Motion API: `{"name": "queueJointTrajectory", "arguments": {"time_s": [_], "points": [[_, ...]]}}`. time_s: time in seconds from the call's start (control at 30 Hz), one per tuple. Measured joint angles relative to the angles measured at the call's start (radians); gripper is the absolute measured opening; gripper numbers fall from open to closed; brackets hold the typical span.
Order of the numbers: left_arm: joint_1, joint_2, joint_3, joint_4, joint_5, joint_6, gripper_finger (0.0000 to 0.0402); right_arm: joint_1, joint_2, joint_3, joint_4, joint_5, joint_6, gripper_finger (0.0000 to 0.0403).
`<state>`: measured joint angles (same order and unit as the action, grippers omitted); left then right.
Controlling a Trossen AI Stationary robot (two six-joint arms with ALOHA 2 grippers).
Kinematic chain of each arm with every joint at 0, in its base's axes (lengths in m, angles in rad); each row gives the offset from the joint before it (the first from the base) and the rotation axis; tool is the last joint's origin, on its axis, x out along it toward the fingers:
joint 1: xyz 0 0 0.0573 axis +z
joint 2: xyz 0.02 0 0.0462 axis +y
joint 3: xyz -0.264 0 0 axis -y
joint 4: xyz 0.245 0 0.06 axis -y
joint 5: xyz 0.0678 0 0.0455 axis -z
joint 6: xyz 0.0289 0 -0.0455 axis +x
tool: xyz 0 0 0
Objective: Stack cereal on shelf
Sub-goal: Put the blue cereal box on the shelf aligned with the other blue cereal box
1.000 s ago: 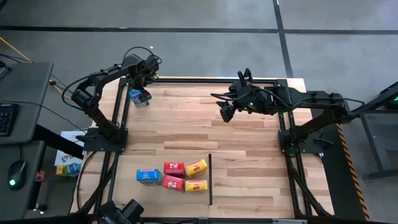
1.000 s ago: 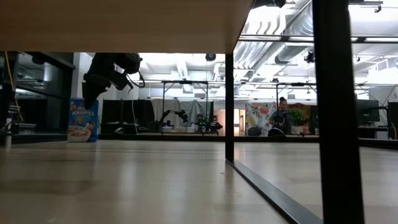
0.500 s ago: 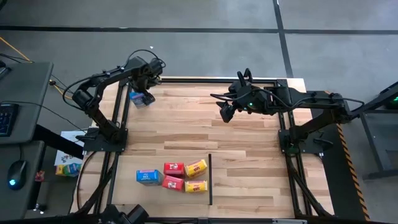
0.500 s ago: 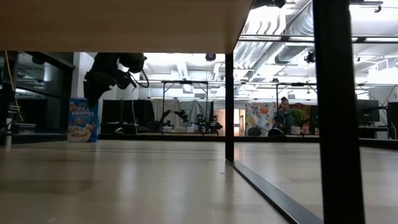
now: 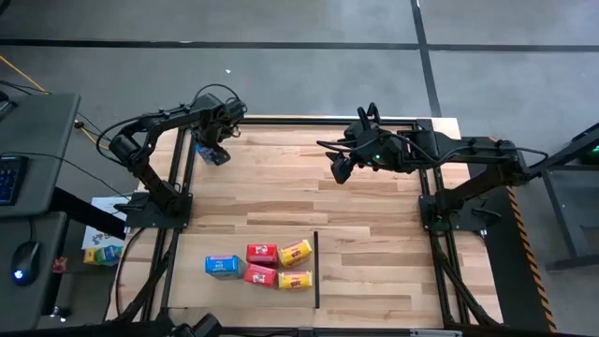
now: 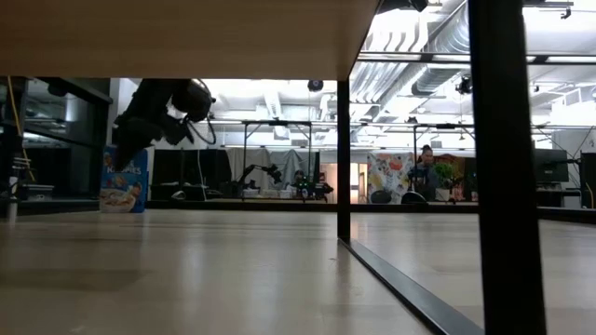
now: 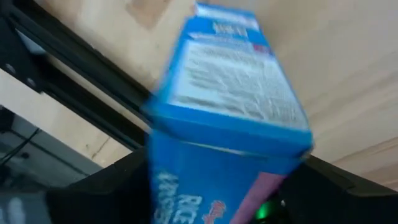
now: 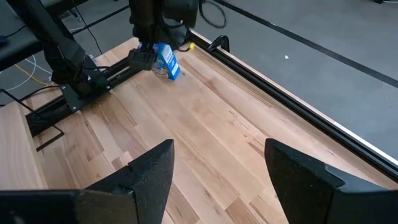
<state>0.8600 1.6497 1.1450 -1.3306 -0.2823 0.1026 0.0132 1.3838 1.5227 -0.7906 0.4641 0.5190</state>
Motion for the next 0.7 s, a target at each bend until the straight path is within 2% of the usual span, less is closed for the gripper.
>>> {"name": "queueJointTrajectory", "arguments": {"time_s": [0.27, 0.5, 0.6, 0.7], "points": [[0.0, 0.0, -0.037, 0.004, -0.019, -0.005, 0.0216, 0.0, 0.0, 0.0, 0.0, 0.001, 0.0, 0.0243], [0.0, -0.022, -0.036, -0.037, -0.017, -0.019, 0.013, 0.0, 0.0, 0.0, 0.0, 0.003, 0.0, 0.0243], [0.0, -0.055, -0.013, -0.049, -0.015, -0.017, 0.0103, 0.0, 0.0, 0.0, 0.001, 0.003, 0.0, 0.0243], [0.0, -0.087, 0.06, -0.09, 0.005, -0.031, 0.0094, 0.0, 0.0, 0.0, 0.001, 0.002, 0.0, 0.0243]]}}
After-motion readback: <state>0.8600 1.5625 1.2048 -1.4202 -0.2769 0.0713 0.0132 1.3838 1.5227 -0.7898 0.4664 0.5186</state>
